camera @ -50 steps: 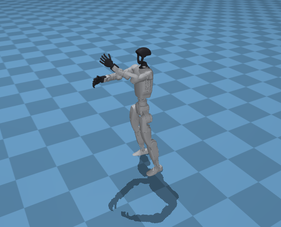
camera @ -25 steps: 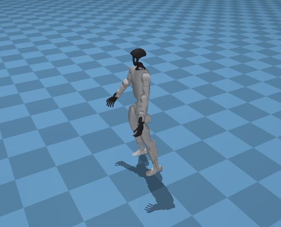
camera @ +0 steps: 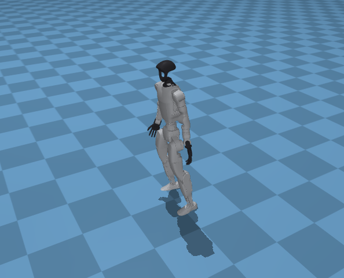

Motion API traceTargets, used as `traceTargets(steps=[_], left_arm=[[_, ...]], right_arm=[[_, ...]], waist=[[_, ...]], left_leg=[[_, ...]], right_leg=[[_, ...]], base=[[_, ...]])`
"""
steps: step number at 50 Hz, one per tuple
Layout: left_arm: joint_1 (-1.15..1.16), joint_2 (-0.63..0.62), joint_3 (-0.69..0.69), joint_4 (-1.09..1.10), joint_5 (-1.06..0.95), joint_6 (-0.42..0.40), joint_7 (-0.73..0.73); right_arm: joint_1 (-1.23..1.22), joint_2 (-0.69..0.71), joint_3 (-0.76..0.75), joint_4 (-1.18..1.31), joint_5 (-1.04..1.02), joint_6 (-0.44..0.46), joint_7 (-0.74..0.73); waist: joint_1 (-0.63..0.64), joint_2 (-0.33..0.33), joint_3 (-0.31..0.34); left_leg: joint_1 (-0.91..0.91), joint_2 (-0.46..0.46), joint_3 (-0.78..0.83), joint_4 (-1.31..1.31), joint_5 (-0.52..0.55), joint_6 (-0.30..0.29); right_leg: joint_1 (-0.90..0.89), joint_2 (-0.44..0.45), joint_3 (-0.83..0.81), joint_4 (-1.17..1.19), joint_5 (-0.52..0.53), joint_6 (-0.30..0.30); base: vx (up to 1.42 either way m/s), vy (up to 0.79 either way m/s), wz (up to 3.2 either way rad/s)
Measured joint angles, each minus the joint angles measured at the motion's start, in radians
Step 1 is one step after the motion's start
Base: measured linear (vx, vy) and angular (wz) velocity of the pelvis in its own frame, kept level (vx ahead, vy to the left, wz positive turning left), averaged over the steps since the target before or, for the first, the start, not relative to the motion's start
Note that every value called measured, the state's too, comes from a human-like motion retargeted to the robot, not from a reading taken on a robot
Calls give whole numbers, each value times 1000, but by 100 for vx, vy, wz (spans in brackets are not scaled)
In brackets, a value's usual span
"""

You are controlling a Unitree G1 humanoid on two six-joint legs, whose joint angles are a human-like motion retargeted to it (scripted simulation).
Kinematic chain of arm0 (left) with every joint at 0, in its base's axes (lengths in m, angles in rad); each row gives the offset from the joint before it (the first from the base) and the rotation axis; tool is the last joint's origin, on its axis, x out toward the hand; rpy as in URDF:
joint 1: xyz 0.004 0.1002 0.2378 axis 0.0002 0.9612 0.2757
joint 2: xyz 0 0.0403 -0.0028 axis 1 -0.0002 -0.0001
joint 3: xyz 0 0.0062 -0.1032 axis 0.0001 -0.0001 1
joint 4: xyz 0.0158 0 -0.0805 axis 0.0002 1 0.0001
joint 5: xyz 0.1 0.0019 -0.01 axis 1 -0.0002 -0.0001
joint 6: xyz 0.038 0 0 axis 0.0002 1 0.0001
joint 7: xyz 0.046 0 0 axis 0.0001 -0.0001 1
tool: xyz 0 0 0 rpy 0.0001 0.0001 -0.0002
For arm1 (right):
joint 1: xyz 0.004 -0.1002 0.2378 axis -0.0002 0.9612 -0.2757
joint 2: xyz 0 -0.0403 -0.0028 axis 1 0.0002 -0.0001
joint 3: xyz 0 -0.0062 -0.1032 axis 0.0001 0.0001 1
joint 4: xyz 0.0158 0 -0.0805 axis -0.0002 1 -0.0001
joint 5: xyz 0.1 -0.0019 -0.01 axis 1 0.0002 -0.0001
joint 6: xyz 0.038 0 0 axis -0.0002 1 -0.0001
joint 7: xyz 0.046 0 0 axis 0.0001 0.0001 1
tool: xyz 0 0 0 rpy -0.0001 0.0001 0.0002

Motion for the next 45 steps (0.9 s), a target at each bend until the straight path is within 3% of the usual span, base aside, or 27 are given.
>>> traceTargets(steps=[12,17,27,32,37,45], left_arm=[[-64,27,-21,14,73,-13,13],[-69,28,-25,-7,86,-7,-4],[-70,69,77,37,41,10,-27],[-107,192,164,107,59,38,-12],[-193,395,196,152,112,57,28],[-514,764,24,150,175,58,50]], right_arm=[[-62,-42,4,-35,-26,-17,-36],[-66,-50,5,-27,-27,-6,-8],[-46,-64,-97,41,14,6,-3],[-69,-143,-173,127,18,40,-12],[-155,-301,-245,219,32,77,-55],[-486,-591,-183,265,95,86,-108]], waist=[[-7,10,7],[0,1,-20],[1,1,-16],[0,5,-17],[-7,14,-27],[-25,37,-54]], left_leg=[[14,7,0,5,-4,-7],[-6,1,9,0,4,-2],[-7,3,10,-1,5,-5],[-6,9,12,-1,6,-11],[-6,16,15,-1,8,-19],[-5,24,21,1,12,-30]], right_leg=[[22,8,-1,-13,9,0],[-9,3,11,-6,10,0],[-13,5,13,-4,12,0],[-12,11,13,-7,14,0],[-11,19,15,-12,18,0],[-10,27,19,-17,26,0]], base=[[0,0,0],[0,0,0],[0,0,0],[0,0,0],[0,0,0],[0,0,0]])
